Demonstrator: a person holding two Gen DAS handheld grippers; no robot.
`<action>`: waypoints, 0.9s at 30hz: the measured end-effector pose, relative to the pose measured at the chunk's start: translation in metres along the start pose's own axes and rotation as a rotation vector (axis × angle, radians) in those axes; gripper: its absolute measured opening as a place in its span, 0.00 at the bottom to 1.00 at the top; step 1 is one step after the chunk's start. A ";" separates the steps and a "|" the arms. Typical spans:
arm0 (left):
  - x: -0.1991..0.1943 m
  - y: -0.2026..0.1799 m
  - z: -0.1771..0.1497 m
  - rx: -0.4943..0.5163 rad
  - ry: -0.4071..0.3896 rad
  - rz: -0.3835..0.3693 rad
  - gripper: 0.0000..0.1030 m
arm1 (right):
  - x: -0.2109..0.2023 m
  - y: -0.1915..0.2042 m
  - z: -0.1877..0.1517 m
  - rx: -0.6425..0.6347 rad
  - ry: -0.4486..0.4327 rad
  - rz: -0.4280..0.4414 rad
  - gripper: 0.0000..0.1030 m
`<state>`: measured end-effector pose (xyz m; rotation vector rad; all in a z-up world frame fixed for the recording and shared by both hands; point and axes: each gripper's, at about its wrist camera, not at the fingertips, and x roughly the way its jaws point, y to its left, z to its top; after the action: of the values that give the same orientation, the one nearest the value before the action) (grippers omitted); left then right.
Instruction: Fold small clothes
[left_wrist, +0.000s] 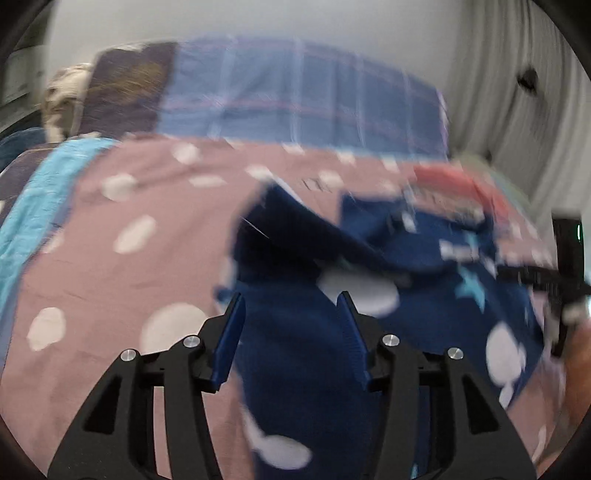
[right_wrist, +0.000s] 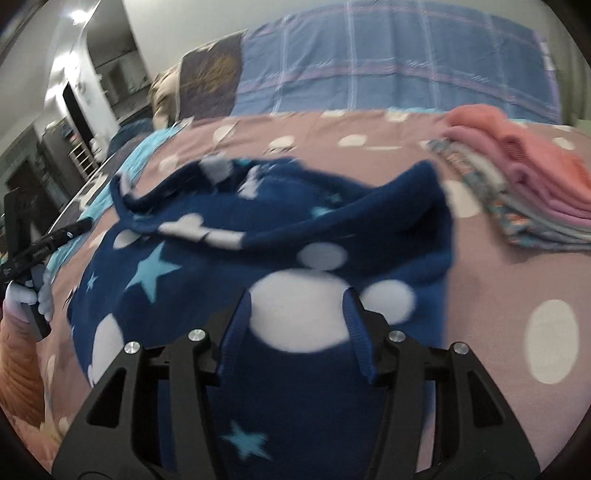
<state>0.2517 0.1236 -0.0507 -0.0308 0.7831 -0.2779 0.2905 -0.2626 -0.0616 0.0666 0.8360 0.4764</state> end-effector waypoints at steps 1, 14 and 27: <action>0.008 -0.006 0.001 0.032 0.020 0.013 0.50 | 0.004 0.003 0.003 -0.014 0.008 -0.005 0.53; 0.087 0.055 0.071 -0.174 0.069 0.125 0.70 | 0.023 -0.078 0.058 0.272 -0.082 -0.107 0.57; 0.080 0.073 0.081 -0.361 -0.002 -0.203 0.11 | 0.024 -0.121 0.065 0.404 -0.082 0.140 0.09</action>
<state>0.3799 0.1665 -0.0580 -0.4528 0.8213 -0.3251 0.3972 -0.3523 -0.0639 0.5173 0.8399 0.4271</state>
